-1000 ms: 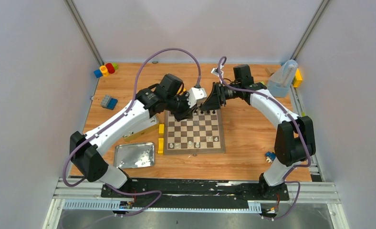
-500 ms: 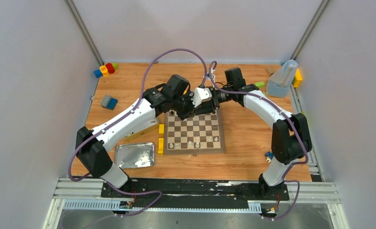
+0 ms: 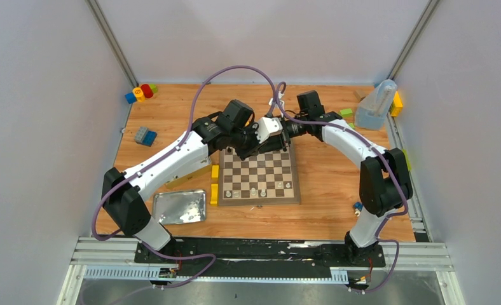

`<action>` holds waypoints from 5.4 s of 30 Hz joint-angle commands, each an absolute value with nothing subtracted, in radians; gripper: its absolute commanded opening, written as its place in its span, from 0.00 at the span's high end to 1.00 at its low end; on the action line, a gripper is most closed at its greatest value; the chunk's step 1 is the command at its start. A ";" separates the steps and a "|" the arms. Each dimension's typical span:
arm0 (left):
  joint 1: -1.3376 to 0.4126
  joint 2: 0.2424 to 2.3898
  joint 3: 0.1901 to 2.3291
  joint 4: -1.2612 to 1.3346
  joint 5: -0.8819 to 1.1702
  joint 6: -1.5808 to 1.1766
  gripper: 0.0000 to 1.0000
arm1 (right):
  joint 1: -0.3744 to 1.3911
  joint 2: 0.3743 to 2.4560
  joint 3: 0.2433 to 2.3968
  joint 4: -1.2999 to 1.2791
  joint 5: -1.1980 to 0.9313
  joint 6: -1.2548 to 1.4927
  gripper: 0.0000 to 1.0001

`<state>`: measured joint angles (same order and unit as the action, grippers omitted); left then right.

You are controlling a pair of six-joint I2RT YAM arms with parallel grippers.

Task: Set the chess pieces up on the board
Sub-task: Pick up the chess piece from the storage box.

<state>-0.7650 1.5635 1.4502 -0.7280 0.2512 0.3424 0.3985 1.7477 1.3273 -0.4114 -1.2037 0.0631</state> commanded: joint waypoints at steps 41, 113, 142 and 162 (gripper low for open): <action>-0.739 1.513 1.402 -0.624 0.281 0.345 0.48 | 0.300 1.663 1.299 -0.492 -1.238 -0.075 1.00; -0.423 1.670 1.291 0.420 1.116 -0.911 0.59 | 0.202 1.685 1.366 0.159 -1.356 0.698 1.00; -0.423 1.689 1.310 0.418 1.131 -0.907 0.67 | 0.202 1.667 1.335 0.167 -1.367 0.693 1.00; -0.422 1.697 1.313 0.386 1.140 -0.879 0.91 | 0.201 1.667 1.331 0.162 -1.373 0.680 1.00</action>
<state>-0.4187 1.7058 1.2736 0.3832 1.1248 -0.9081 0.2058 1.6852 1.3281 0.1322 -1.3544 0.6899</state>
